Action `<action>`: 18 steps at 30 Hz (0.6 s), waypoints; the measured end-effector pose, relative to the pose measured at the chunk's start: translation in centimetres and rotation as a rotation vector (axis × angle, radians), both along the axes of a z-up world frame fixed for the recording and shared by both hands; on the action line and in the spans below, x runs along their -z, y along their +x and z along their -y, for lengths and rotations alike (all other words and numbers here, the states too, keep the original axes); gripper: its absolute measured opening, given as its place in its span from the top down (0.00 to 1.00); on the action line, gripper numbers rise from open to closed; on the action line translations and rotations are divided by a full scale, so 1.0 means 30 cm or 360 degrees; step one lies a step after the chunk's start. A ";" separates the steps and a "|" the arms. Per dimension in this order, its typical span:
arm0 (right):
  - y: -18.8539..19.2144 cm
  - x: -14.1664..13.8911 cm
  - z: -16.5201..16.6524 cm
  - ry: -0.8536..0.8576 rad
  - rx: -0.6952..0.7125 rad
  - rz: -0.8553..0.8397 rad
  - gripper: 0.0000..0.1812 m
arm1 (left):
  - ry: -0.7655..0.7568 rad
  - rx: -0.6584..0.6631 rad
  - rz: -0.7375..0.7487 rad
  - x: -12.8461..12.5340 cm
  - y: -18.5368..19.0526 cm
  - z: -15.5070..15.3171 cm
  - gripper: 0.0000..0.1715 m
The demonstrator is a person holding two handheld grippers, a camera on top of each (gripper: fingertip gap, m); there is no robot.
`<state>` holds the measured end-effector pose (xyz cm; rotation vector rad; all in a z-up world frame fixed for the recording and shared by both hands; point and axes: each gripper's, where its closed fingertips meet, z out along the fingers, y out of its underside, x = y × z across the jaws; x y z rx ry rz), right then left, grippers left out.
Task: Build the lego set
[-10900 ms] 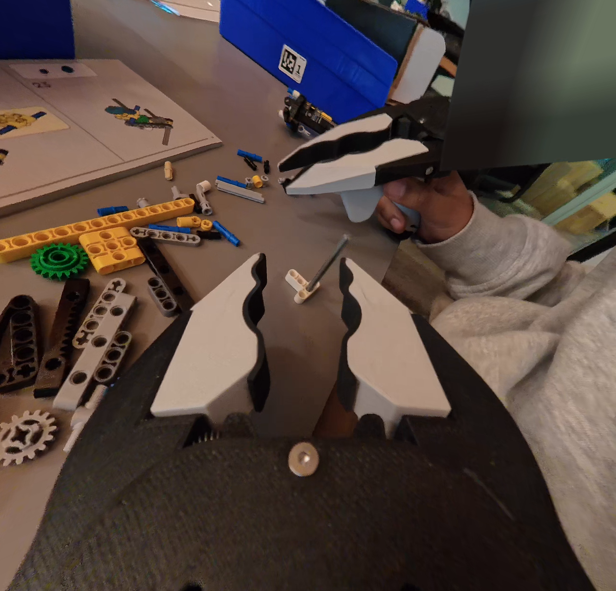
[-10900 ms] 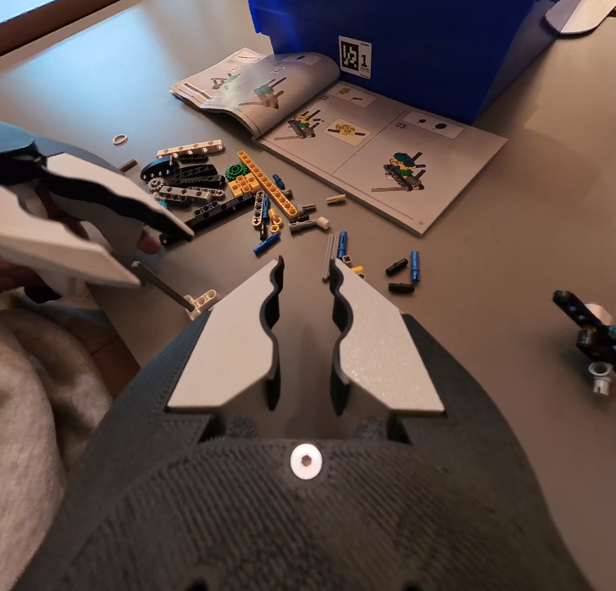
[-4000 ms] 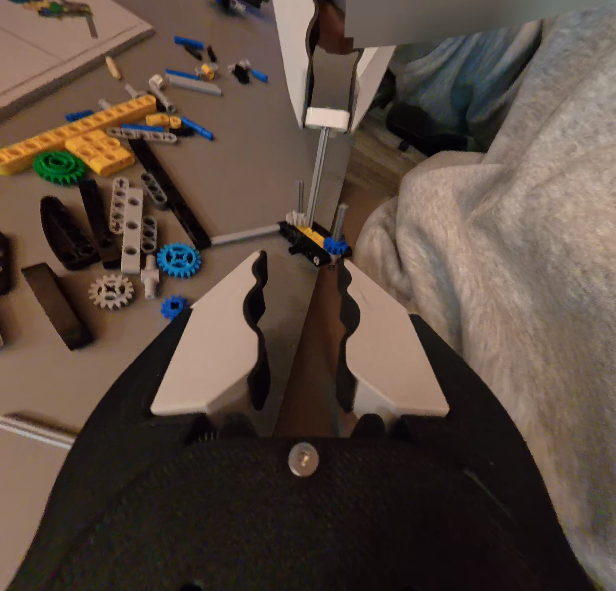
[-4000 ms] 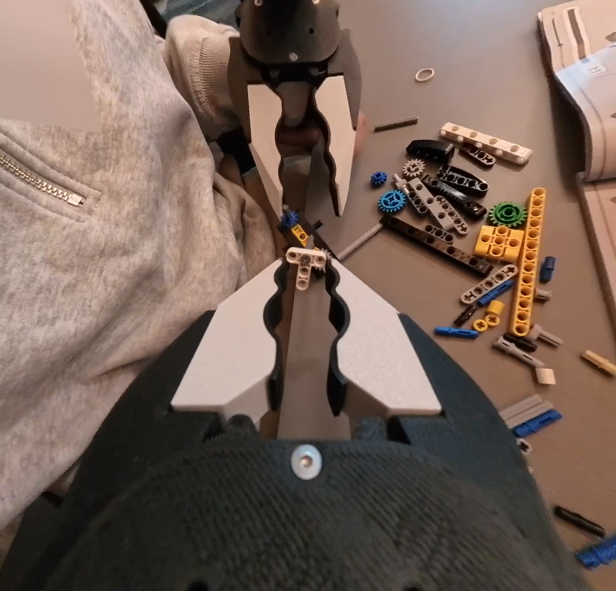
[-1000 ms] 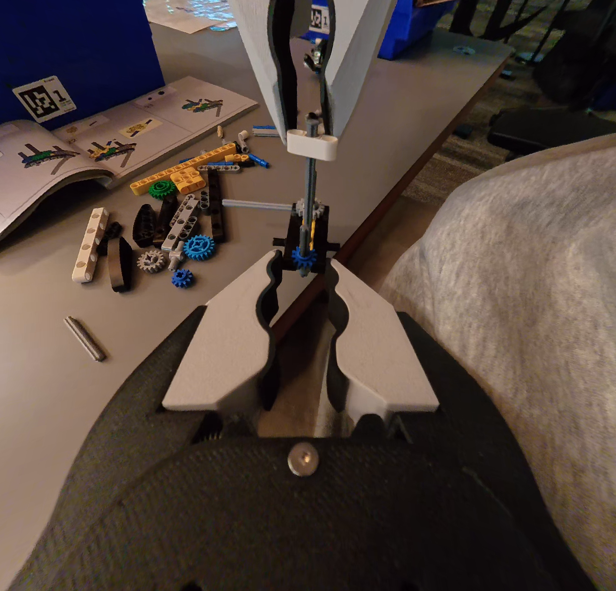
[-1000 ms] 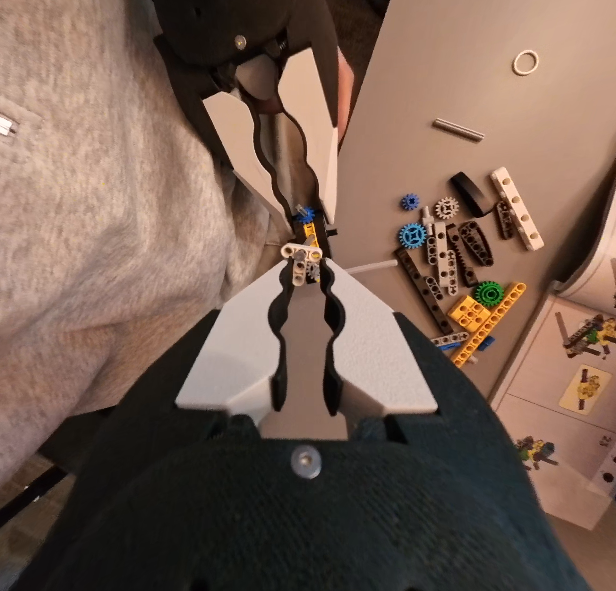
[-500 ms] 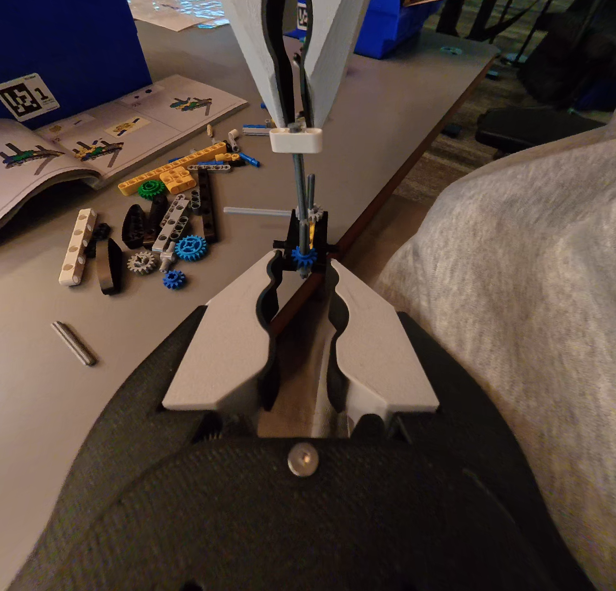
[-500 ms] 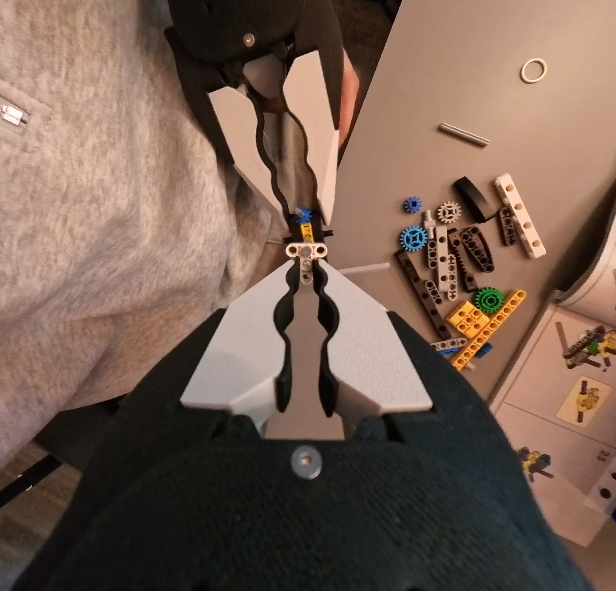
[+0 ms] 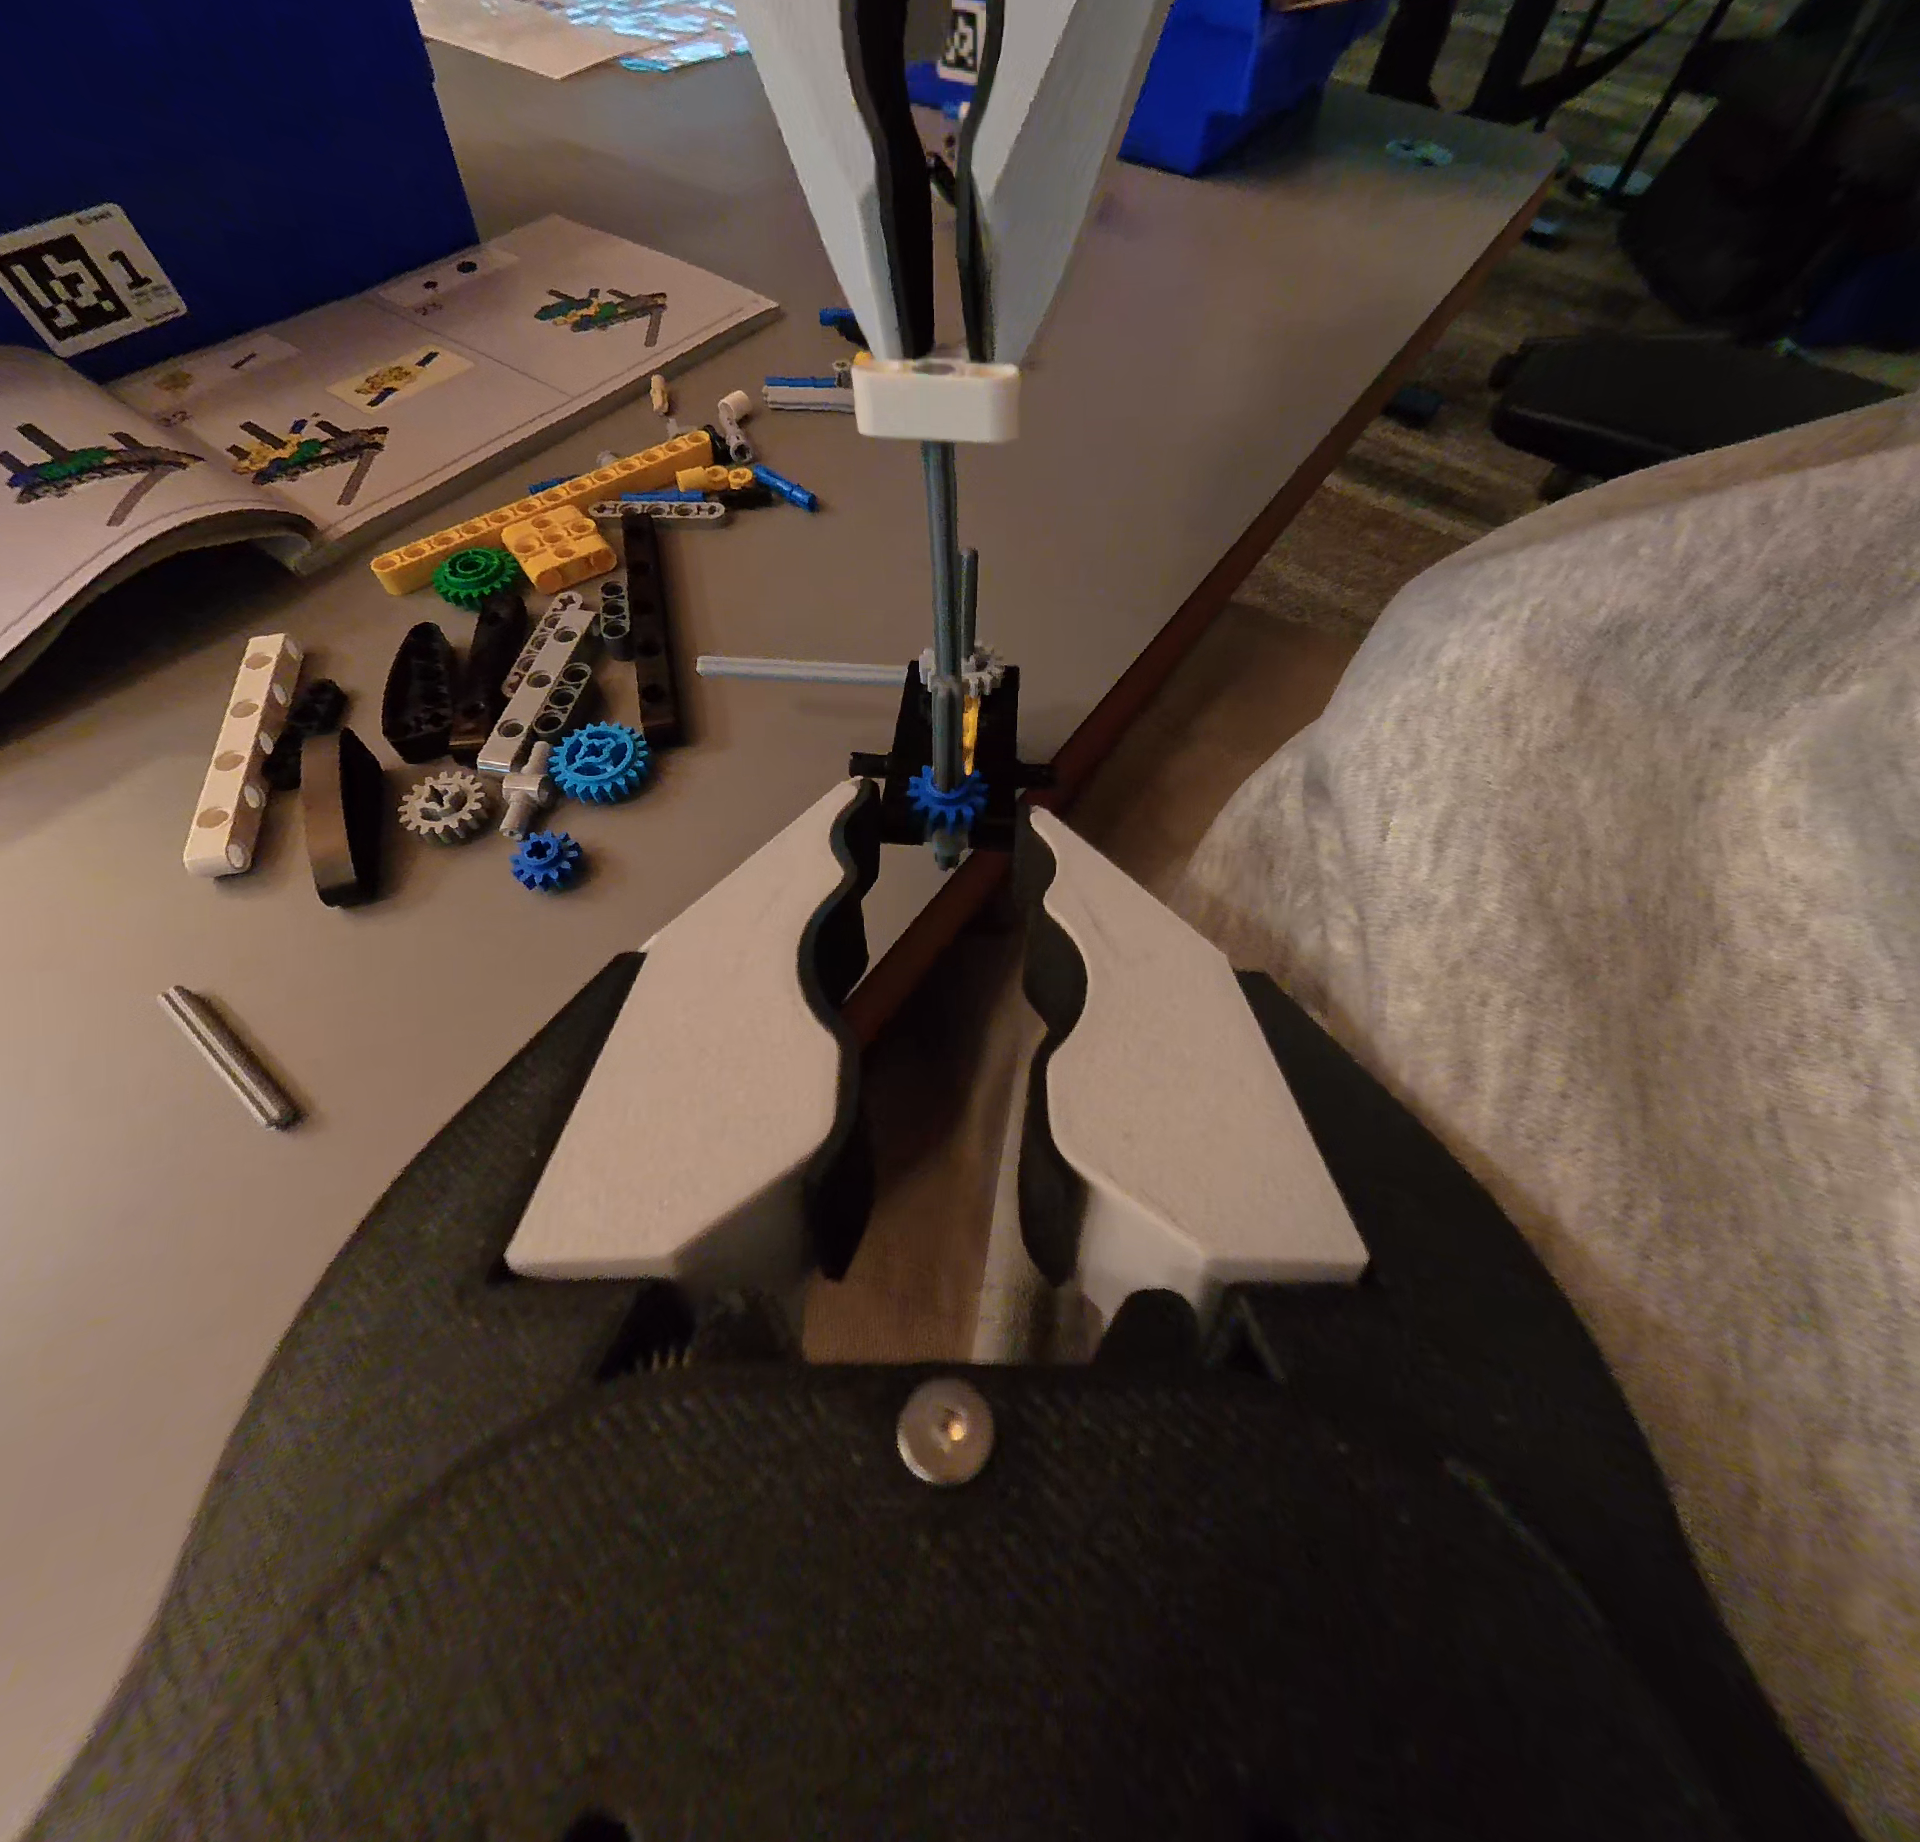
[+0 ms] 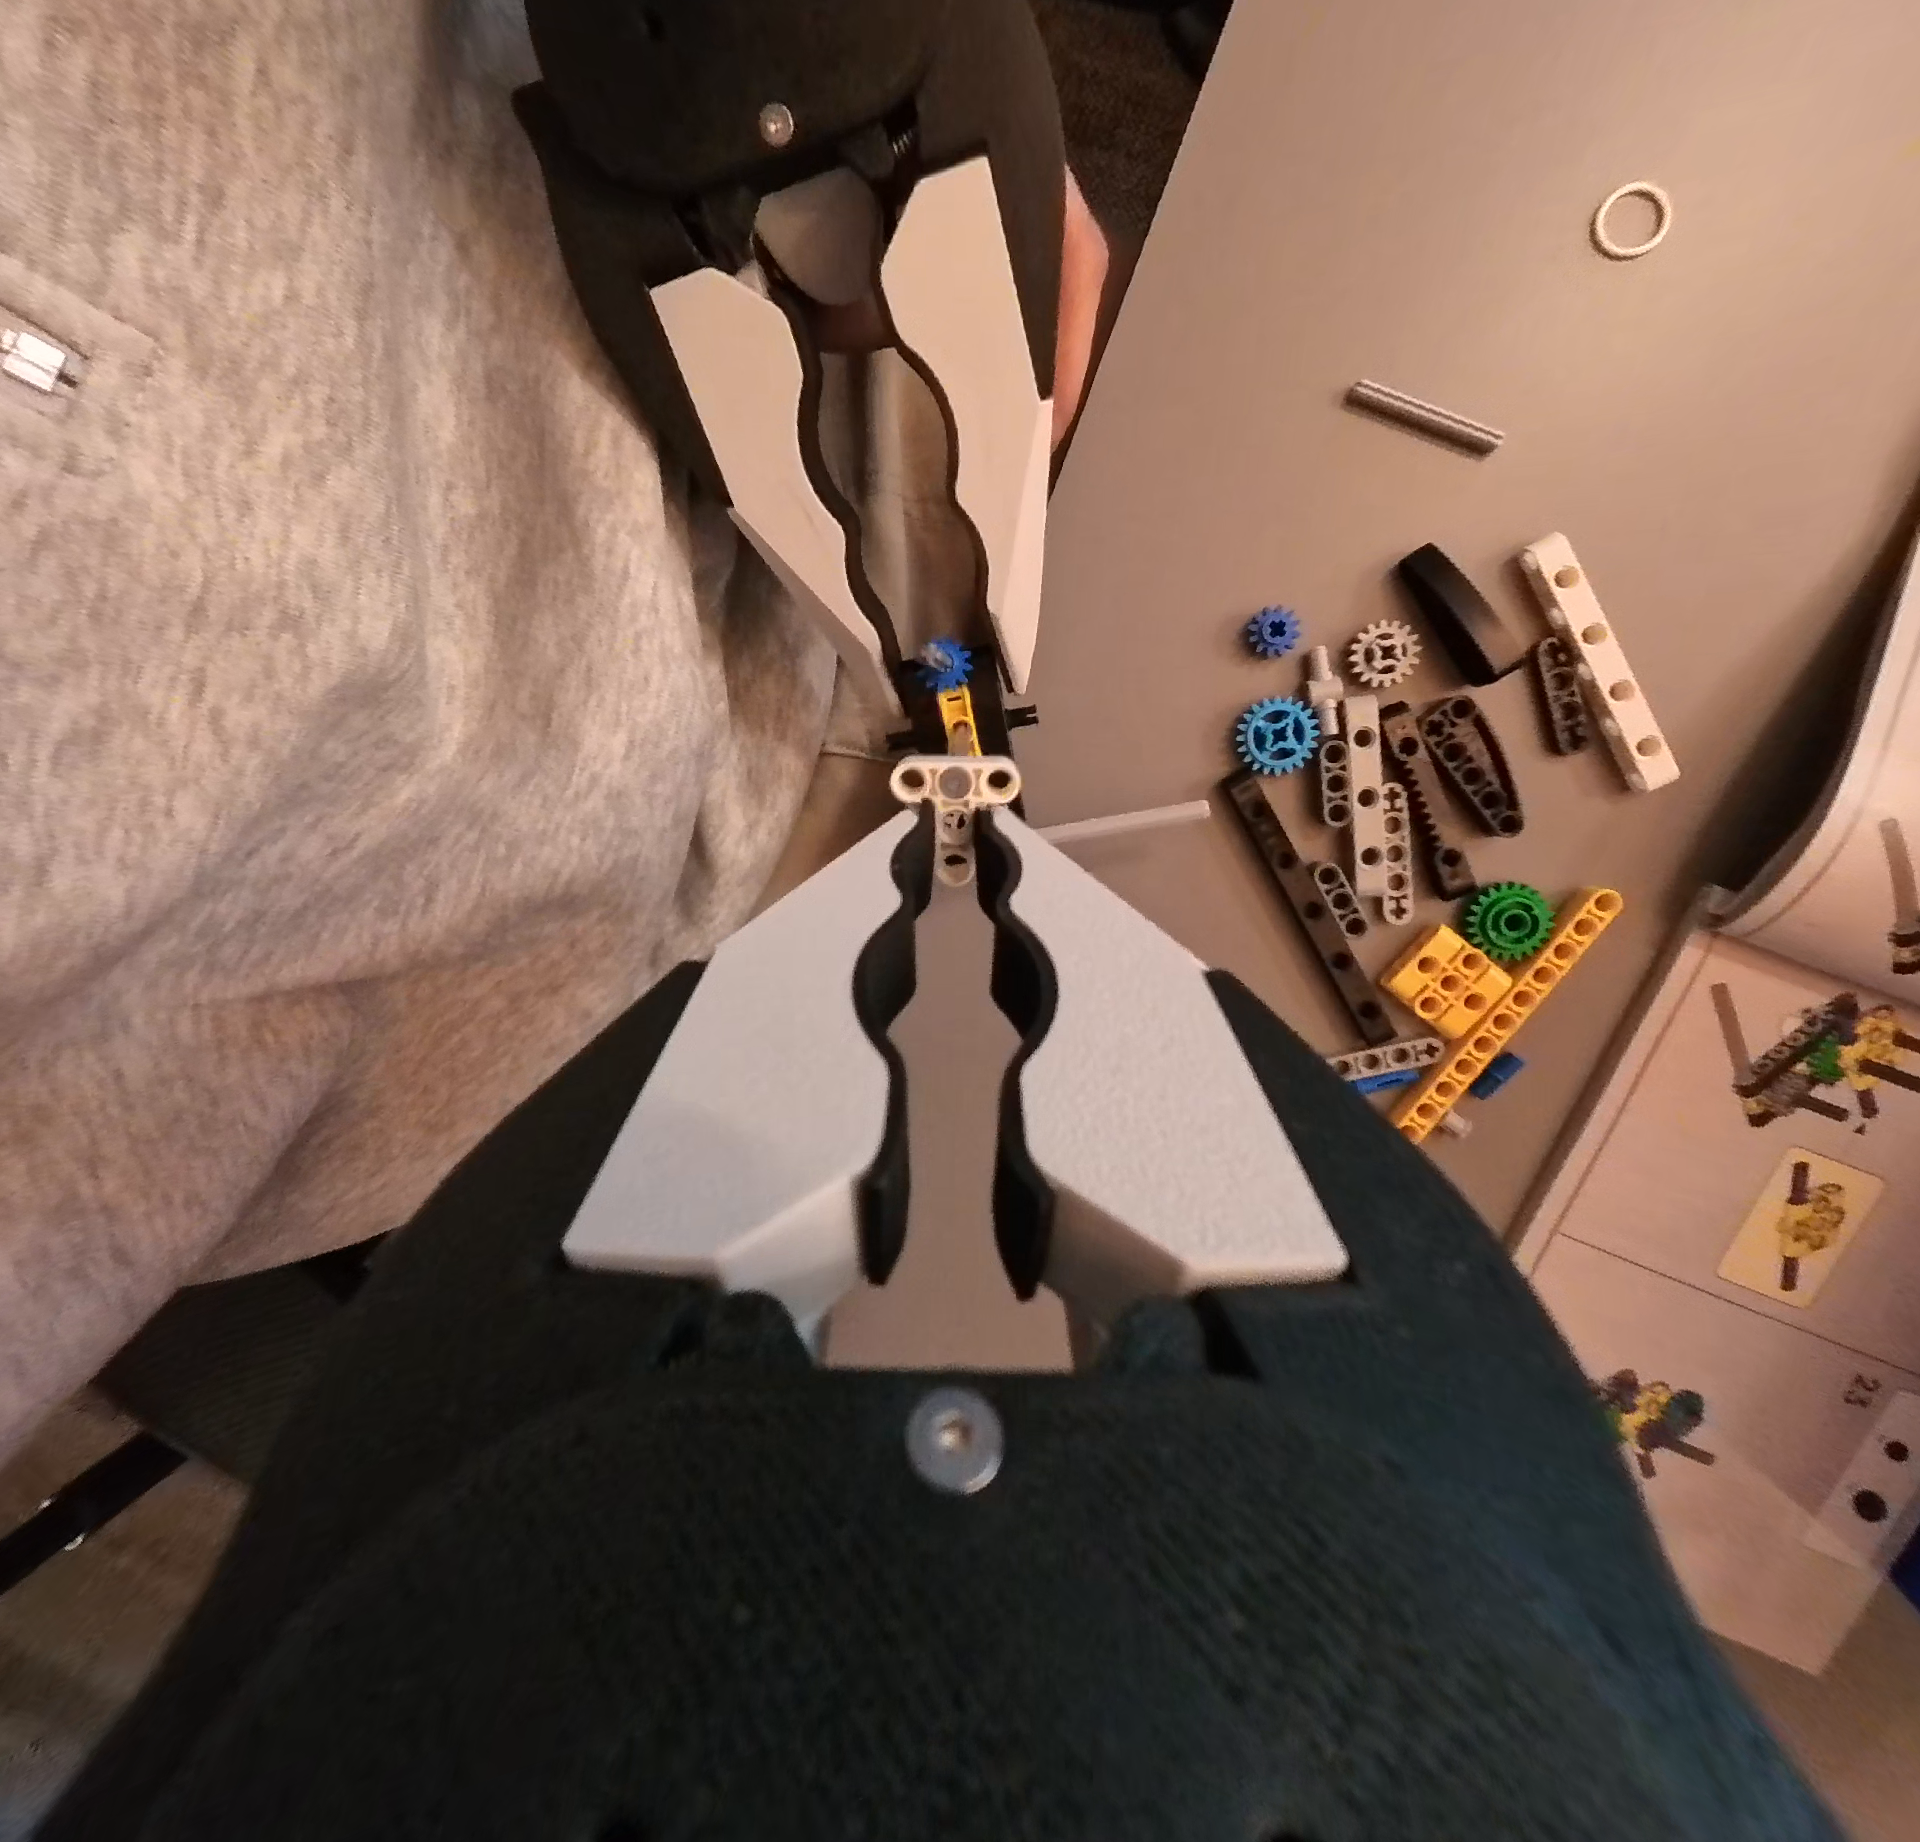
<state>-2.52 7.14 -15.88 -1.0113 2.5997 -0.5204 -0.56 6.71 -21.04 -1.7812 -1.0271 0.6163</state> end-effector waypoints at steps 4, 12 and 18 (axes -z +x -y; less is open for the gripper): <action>0.001 -0.005 -0.001 -0.0008 -0.0004 -0.0005 0.97 | 0.0020 -0.0002 0.0003 -0.004 0.001 0.001 0.86; 0.008 -0.010 0.003 -0.0028 -0.0012 -0.0004 0.97 | 0.0021 -0.0002 0.0008 -0.002 0.001 0.002 0.86; 0.010 -0.011 0.003 -0.0030 -0.0016 -0.0011 0.97 | 0.0071 -0.0008 0.0004 -0.014 0.000 0.005 0.86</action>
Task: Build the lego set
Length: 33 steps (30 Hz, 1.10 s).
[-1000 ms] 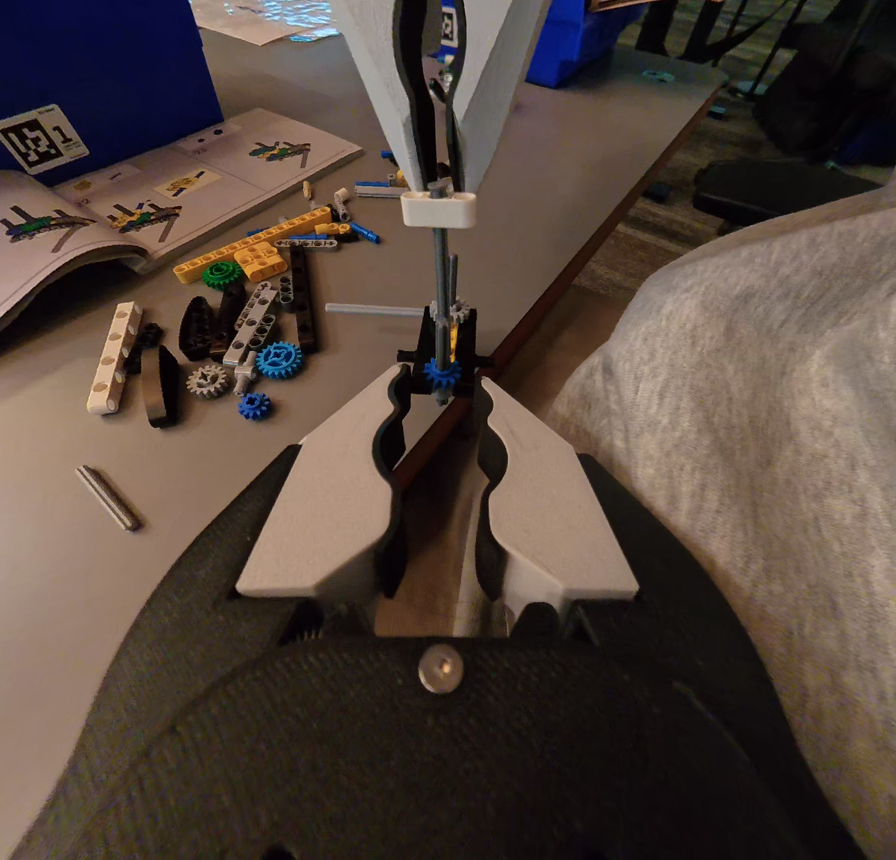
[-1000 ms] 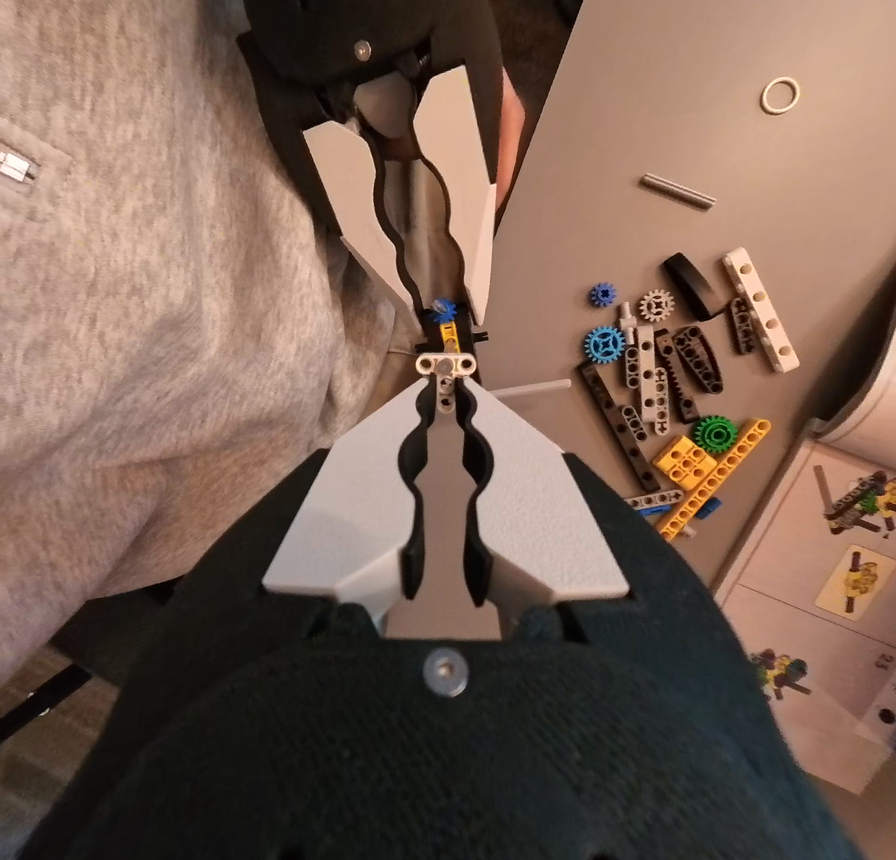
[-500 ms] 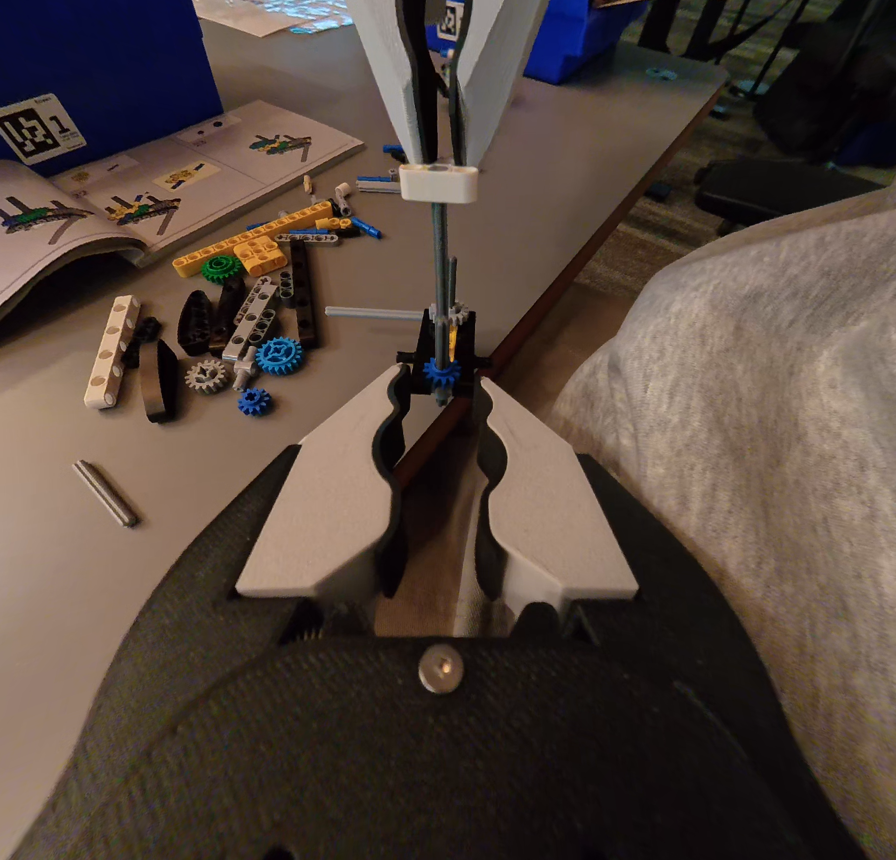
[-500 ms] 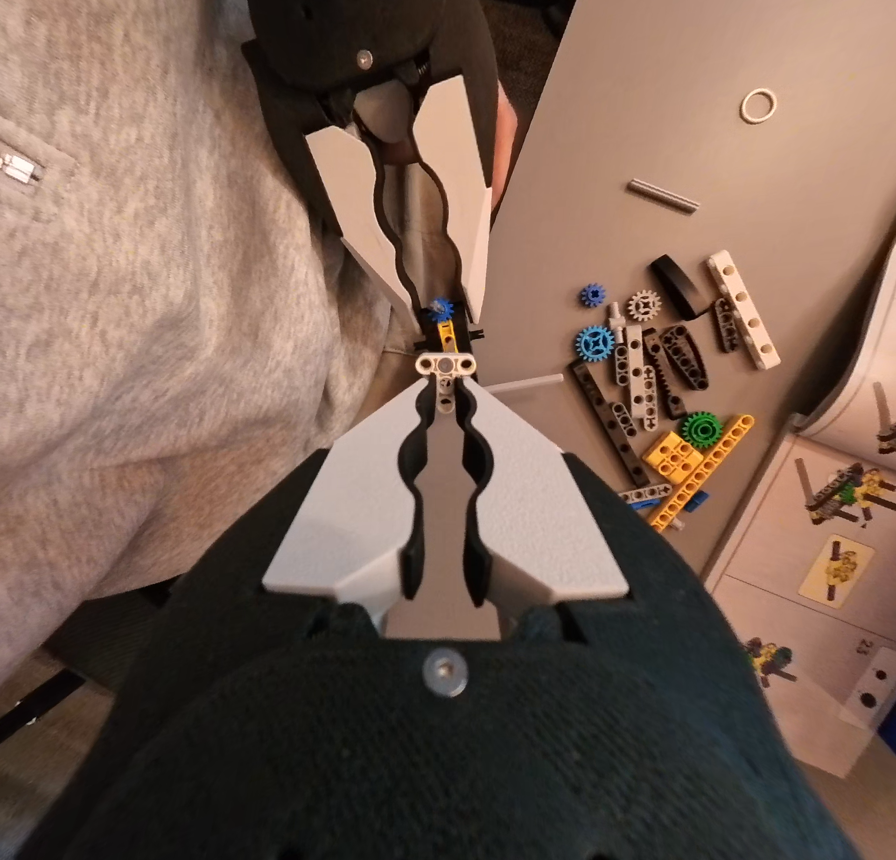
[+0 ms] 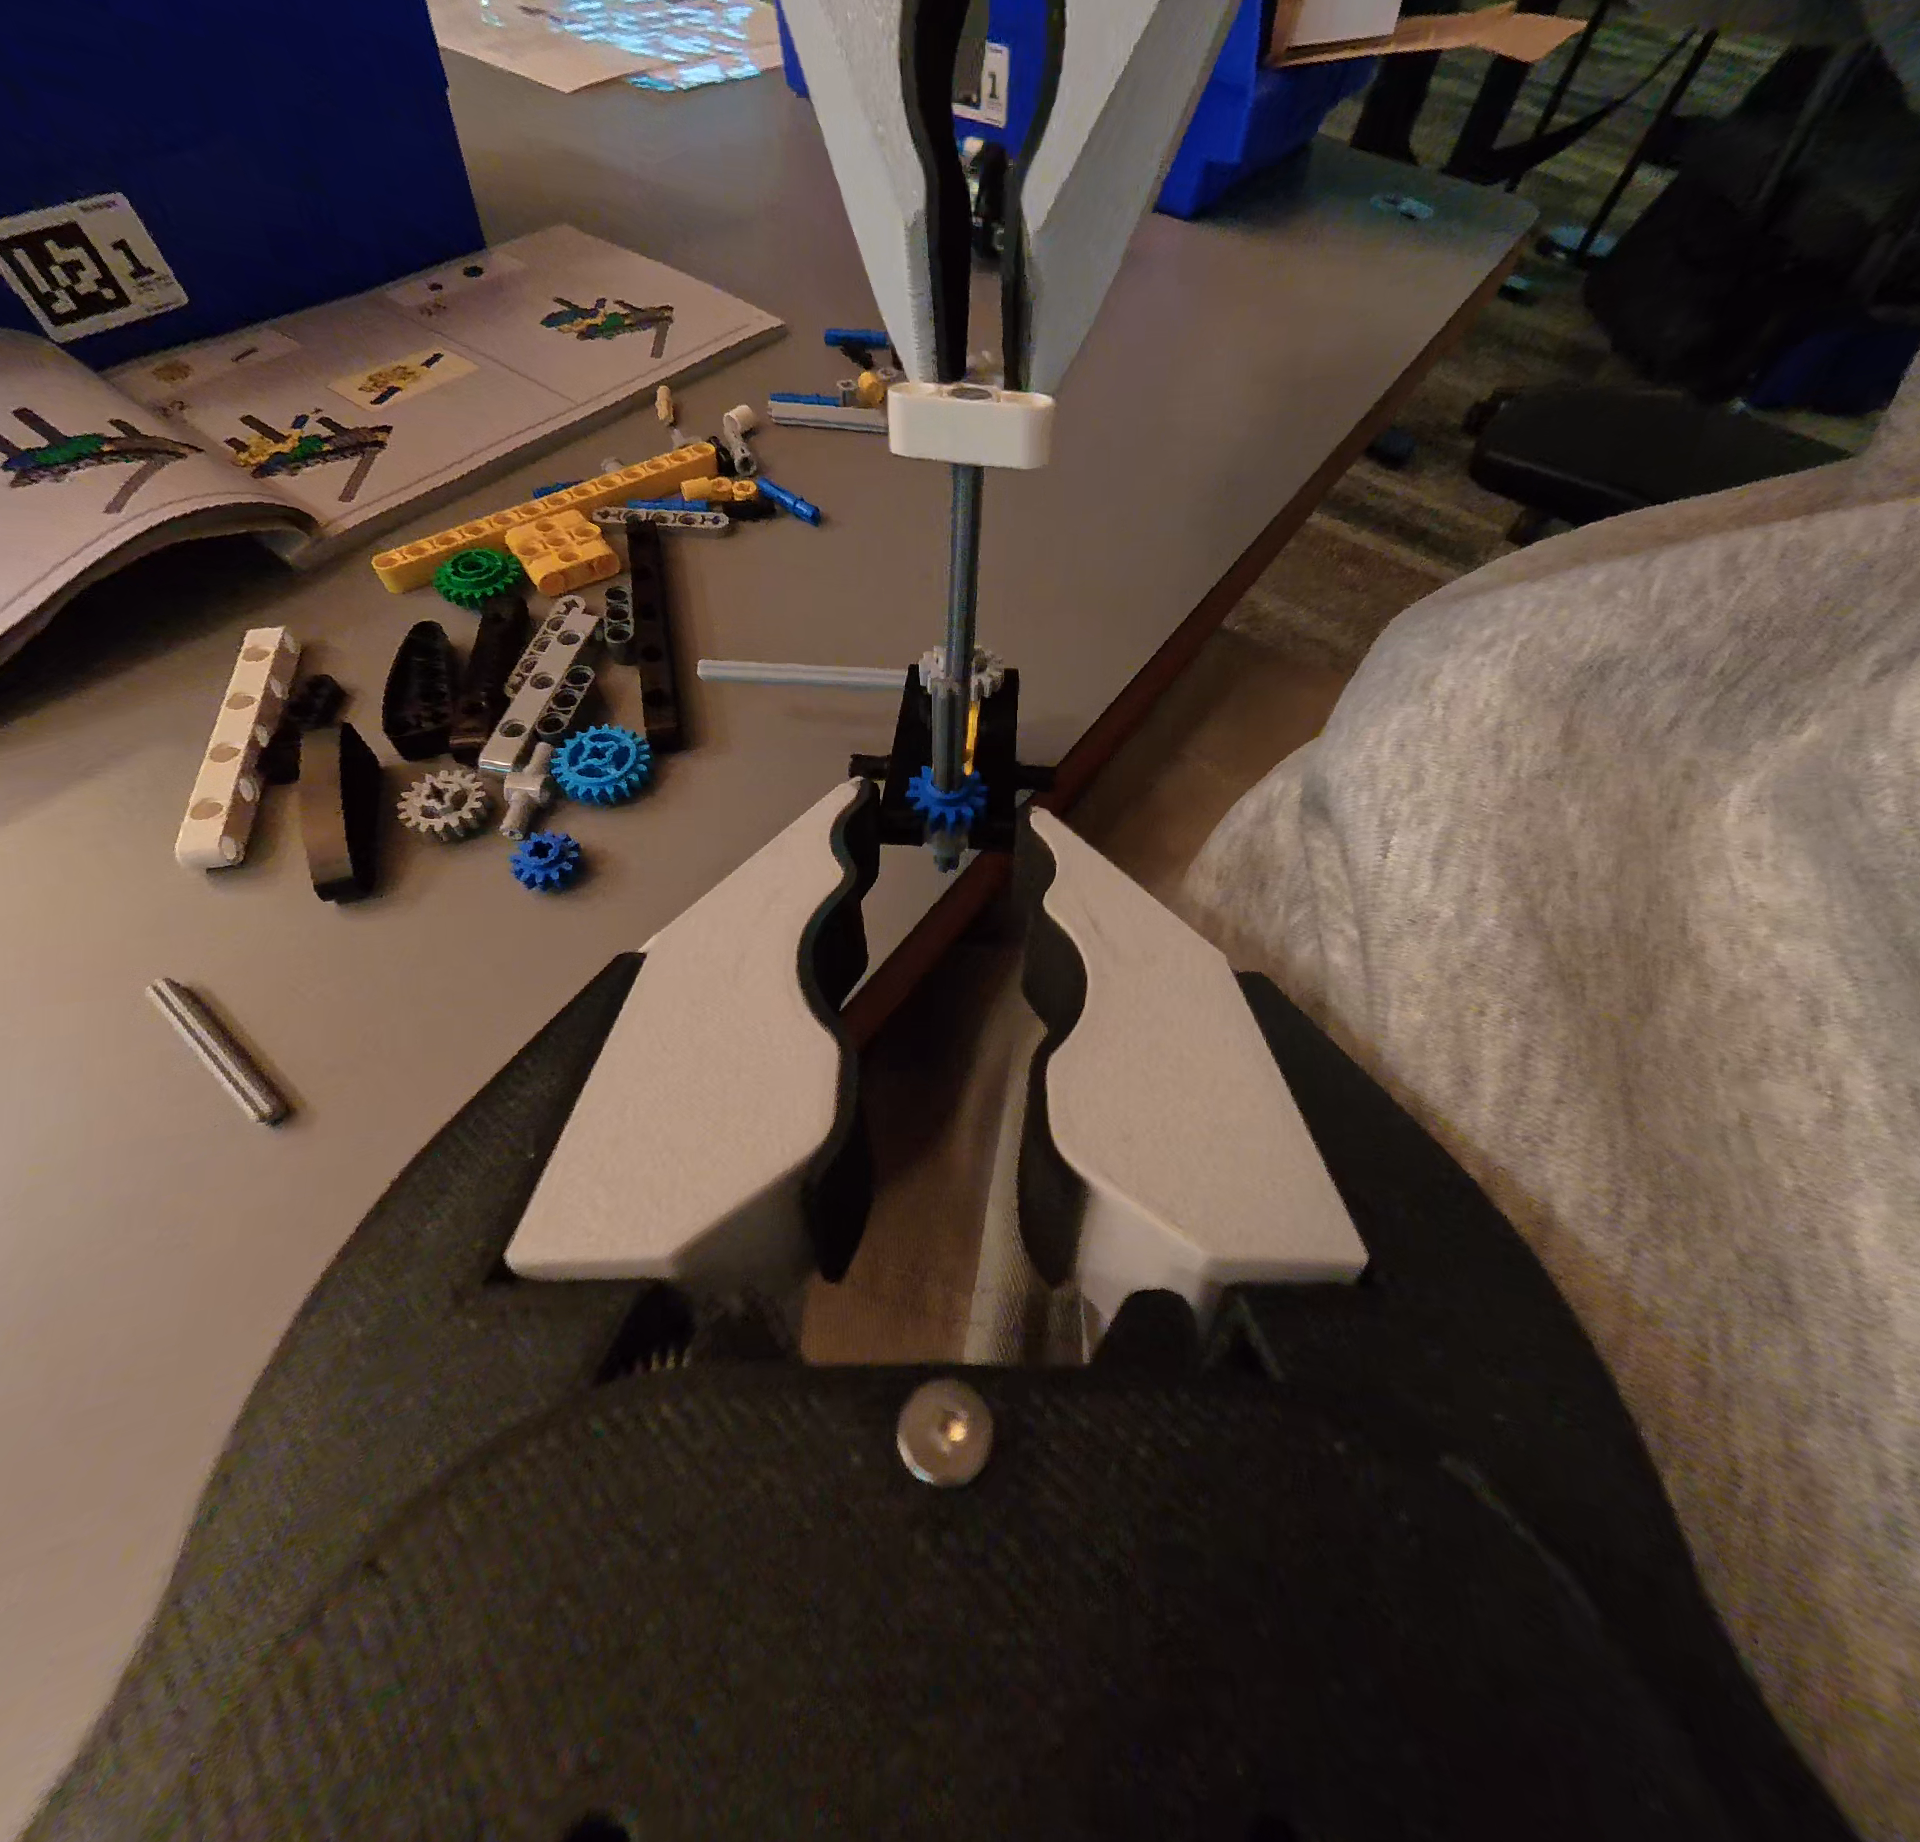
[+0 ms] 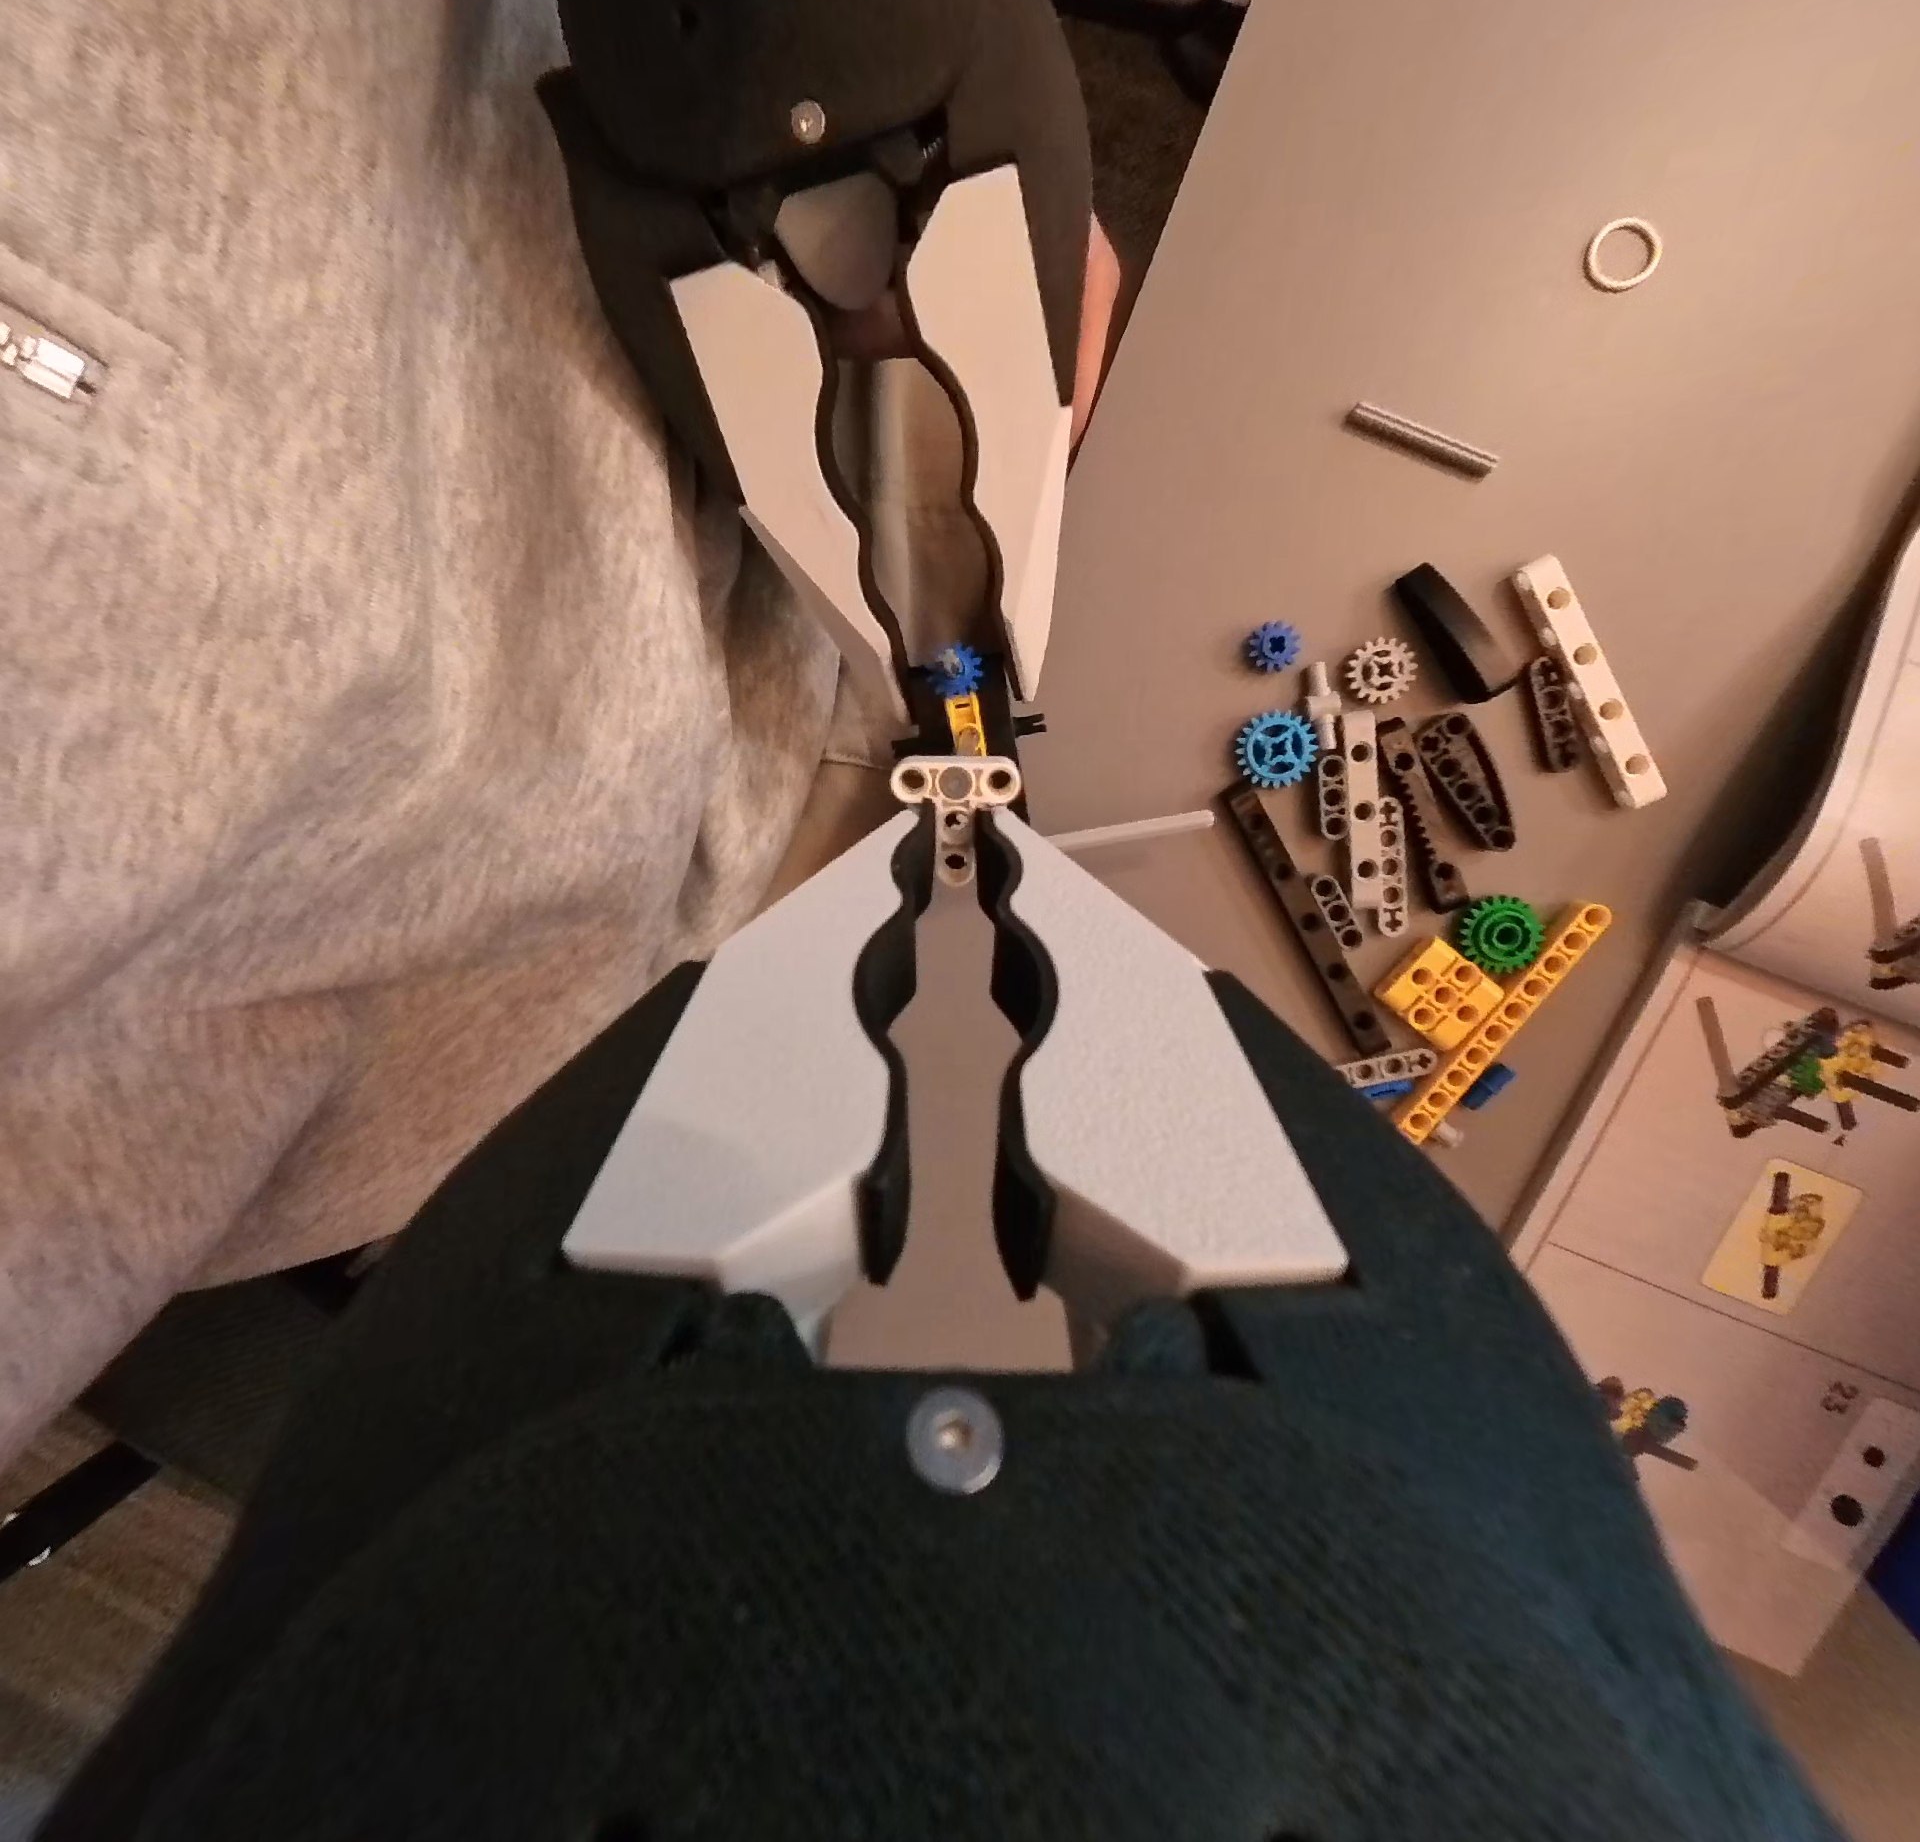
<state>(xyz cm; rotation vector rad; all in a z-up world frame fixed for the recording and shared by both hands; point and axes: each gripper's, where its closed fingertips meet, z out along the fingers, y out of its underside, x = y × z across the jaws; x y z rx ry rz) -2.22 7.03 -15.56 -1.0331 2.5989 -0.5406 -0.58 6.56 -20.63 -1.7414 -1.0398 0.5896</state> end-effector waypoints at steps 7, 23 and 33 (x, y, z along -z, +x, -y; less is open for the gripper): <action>-0.001 0.004 0.000 0.0006 0.0004 -0.0001 0.97 | 0.0011 -0.0005 -0.0006 -0.004 -0.002 0.001 0.86; -0.007 -0.001 0.003 0.0002 0.0019 0.0010 0.97 | 0.0039 -0.0018 -0.0065 -0.027 -0.009 0.002 0.86; -0.018 -0.020 0.021 -0.0045 0.0027 0.0032 0.96 | 0.0062 -0.0063 -0.0117 -0.045 -0.019 0.018 0.86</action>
